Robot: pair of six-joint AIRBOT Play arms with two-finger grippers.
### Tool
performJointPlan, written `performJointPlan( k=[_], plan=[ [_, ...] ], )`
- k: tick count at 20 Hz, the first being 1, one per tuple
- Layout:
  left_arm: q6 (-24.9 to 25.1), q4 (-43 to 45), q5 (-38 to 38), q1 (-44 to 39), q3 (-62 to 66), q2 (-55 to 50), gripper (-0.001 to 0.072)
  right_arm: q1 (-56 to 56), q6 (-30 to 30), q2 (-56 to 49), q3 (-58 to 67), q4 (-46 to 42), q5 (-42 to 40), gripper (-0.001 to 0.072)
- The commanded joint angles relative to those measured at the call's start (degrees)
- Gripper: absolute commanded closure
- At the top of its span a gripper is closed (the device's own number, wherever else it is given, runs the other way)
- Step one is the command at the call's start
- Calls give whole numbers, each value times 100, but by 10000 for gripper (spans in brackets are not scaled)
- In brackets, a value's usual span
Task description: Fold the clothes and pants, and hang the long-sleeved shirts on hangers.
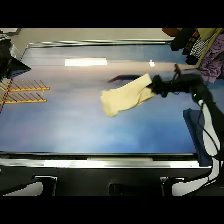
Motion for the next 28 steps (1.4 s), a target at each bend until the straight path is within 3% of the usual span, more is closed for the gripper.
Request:
performJointPlan(
  k=[1,7,11,15,22,28],
  plan=[
    [0,2,-2,7,2,-2,692,-649,822,48,1182,-409,-127,686],
    [0,2,0,7,2,-4,691,-1856,1440,48,2094,-715,-326,686],
    [-2,2,-2,7,2,-4,692,-2542,1705,125,2192,-737,-308,686],
    [-7,2,-2,7,2,-2,692,-3021,2332,247,2192,-1071,-348,687],
    [-28,2,-4,7,2,-2,691,-3351,3296,503,2190,-2629,-1215,689],
    [-157,0,-17,7,2,-2,691,-3351,3268,782,2190,-3805,-2262,689]
  ],
)
